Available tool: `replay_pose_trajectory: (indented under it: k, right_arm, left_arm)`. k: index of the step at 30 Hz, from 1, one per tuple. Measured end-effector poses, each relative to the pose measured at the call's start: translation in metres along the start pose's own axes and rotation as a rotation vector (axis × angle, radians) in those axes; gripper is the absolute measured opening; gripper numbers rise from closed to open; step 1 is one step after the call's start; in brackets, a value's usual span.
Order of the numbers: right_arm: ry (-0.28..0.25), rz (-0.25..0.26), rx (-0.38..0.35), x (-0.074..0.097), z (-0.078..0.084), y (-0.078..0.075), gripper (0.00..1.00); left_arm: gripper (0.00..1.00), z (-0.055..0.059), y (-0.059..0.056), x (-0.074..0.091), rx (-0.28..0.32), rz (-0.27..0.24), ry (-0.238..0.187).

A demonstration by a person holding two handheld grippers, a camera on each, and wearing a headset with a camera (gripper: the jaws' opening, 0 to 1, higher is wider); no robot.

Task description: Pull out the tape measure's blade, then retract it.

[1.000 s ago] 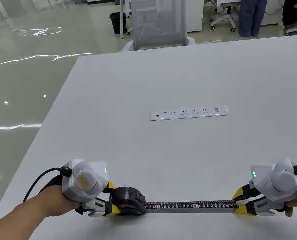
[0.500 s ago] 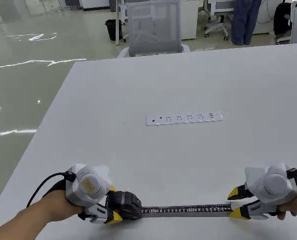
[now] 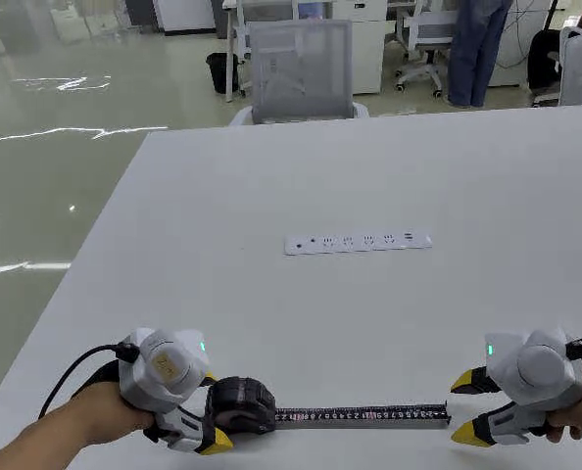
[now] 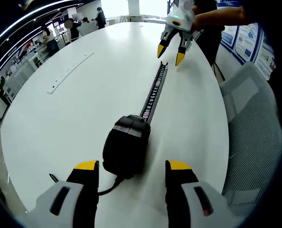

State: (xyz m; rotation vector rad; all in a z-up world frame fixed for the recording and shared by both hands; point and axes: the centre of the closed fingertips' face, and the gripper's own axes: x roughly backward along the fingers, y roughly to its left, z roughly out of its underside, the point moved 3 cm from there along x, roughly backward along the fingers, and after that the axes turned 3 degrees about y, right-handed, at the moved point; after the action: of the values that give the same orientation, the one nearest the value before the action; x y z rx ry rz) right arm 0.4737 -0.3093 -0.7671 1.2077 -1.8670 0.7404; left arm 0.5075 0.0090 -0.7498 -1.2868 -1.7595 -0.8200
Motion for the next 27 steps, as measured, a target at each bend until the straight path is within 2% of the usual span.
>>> replay_pose_trajectory:
  k: [13, 20, 22, 27]
  right_arm:
    - [-0.013, 0.049, -0.083, 0.014, -0.003, 0.009, 0.54]
    - [-0.003, 0.077, -0.131, 0.022, 0.000, 0.019, 0.61]
    - [0.001, 0.093, -0.146, 0.025, 0.002, 0.022, 0.63]
    - [-0.017, 0.136, -0.192, 0.033, 0.000, 0.028, 0.66]
  left_arm:
    - [0.63, -0.001, -0.009, 0.018, 0.123, -0.044, -0.078]
    - [0.66, 0.003, -0.021, 0.025, 0.163, -0.063, -0.106]
    - [0.68, 0.004, -0.024, 0.028, 0.192, -0.072, -0.122]
    - [0.70, 0.003, -0.033, 0.035, 0.229, -0.093, -0.150]
